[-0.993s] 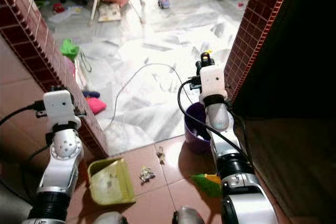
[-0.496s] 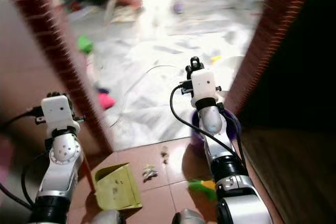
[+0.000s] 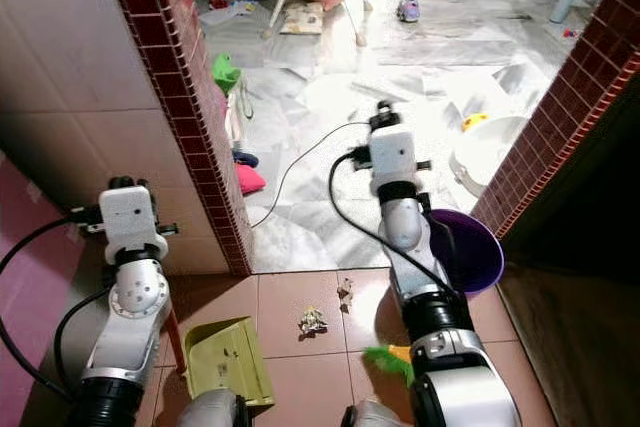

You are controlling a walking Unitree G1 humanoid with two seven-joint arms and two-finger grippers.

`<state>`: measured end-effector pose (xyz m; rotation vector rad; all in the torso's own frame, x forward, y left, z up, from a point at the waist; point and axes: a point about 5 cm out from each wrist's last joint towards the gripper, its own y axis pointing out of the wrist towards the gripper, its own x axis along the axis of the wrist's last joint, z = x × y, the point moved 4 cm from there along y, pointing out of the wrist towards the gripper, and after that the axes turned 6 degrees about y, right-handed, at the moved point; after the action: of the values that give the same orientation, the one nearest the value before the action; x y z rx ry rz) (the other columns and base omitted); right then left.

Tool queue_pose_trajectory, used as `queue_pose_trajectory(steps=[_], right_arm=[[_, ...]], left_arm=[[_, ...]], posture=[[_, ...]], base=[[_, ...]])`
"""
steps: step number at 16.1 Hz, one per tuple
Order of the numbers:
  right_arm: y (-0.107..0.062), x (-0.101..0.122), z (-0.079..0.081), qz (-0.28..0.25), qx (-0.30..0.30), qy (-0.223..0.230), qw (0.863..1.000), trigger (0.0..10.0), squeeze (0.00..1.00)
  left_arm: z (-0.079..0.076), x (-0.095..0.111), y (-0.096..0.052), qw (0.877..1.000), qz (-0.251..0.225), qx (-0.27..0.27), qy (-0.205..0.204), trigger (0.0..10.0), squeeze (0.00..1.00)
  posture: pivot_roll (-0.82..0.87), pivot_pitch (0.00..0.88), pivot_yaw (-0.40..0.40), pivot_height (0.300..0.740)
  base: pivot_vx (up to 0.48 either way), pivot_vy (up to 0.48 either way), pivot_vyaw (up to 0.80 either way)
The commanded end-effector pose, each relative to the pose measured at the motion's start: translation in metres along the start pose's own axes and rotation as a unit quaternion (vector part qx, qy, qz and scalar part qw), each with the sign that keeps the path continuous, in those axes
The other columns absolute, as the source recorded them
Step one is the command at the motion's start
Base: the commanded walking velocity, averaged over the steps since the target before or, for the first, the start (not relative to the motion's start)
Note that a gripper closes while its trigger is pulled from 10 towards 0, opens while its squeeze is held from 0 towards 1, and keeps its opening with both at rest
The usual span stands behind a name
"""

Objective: Sweep floor

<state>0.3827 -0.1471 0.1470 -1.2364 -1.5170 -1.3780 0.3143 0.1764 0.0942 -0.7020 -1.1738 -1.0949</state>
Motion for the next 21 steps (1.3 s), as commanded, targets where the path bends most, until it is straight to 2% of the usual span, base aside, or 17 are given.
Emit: queue_pose_trajectory(steps=[1, 3, 4, 6, 8, 10, 14, 17, 21], right_arm=[[0.007, 0.005, -0.010, -0.003, -0.052, -0.014, 0.999, 10.0, 0.00], [0.013, 0.007, -0.023, 0.008, -0.121, -0.015, 0.993, 10.0, 0.00], [0.018, 0.008, -0.030, 0.022, -0.157, -0.004, 0.987, 10.0, 0.00], [0.024, 0.010, -0.035, 0.026, -0.183, 0.039, 0.982, 10.0, 0.00], [0.026, 0.013, -0.028, 0.017, -0.166, 0.092, 0.982, 10.0, 0.00], [0.025, 0.018, -0.016, 0.001, -0.119, 0.137, 0.983, 10.0, 0.00], [0.019, 0.025, -0.009, -0.035, -0.093, 0.112, 0.989, 10.0, 0.00], [0.017, 0.022, -0.005, -0.026, -0.047, 0.146, 0.988, 10.0, 0.00], [0.017, 0.025, 0.010, -0.014, 0.019, 0.198, 0.980, 10.0, 0.00]], left_arm=[[0.003, 0.004, 0.002, 1.000, -0.011, 0.011, 0.008, 10.0, 0.00], [0.004, 0.005, 0.005, 1.000, -0.011, 0.018, 0.008, 10.0, 0.00], [0.005, 0.004, 0.006, 1.000, -0.006, 0.024, 0.003, 10.0, 0.00], [0.005, 0.002, 0.007, 1.000, 0.007, 0.028, -0.008, 10.0, 0.00], [0.004, 0.000, 0.007, 0.999, 0.012, 0.025, -0.019, 10.0, 0.00], [0.004, 0.000, 0.007, 0.999, 0.014, 0.027, -0.023, 10.0, 0.00], [0.004, -0.003, 0.006, 0.999, 0.023, 0.029, -0.028, 10.0, 0.00], [0.002, -0.002, 0.007, 0.999, 0.023, 0.023, -0.032, 10.0, 0.00], [0.000, -0.002, 0.007, 0.999, 0.027, 0.018, -0.037, 10.0, 0.00]], posture=[[-0.04, 0.000, 0.022, 0.740], [-0.04, 0.000, 0.023, 0.740], [-0.04, 0.000, 0.025, 0.740], [-0.04, 0.000, 0.025, 0.740], [-0.04, 0.000, 0.023, 0.740], [-0.04, 0.000, 0.020, 0.740], [-0.04, 0.000, 0.022, 0.740], [-0.04, 0.000, 0.023, 0.740], [-0.04, 0.000, 0.019, 0.740]], base=[[0.000, 0.000, 0.00], [0.000, 0.000, 0.00], [0.000, 0.000, 0.00], [0.000, 0.000, 0.00], [0.000, 0.000, 0.00], [0.000, 0.000, 0.00], [0.000, 0.000, 0.00], [0.000, 0.000, 0.00], [0.000, 0.000, 0.00]])
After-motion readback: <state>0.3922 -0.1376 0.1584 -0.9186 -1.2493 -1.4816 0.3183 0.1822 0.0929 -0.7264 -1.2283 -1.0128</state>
